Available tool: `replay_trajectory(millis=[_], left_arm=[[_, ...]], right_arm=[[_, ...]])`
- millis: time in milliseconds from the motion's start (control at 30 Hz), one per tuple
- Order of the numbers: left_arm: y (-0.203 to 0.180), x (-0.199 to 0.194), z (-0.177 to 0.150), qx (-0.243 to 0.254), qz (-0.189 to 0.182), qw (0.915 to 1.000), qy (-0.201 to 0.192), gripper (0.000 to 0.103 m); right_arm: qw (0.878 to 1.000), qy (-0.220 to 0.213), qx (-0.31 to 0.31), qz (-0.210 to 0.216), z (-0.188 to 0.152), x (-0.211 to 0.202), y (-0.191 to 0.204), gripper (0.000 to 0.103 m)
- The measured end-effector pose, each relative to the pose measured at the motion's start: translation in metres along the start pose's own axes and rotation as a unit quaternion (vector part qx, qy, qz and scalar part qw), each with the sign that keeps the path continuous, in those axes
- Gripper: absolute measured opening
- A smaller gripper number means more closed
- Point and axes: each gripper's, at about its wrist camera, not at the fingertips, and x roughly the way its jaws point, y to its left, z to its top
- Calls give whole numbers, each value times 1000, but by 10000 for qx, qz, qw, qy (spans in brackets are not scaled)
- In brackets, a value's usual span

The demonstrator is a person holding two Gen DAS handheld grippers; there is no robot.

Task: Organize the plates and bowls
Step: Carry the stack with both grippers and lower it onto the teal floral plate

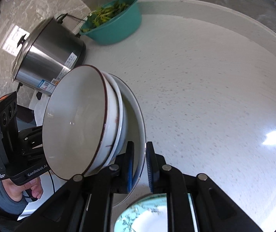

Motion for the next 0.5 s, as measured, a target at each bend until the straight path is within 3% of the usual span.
replay_trajectory(millis=[500], left_arm=[[-100, -4, -10, 1030, -543, 9927, 307, 16]], right_arm=[[9944, -451, 918, -259, -69, -66, -44, 15]])
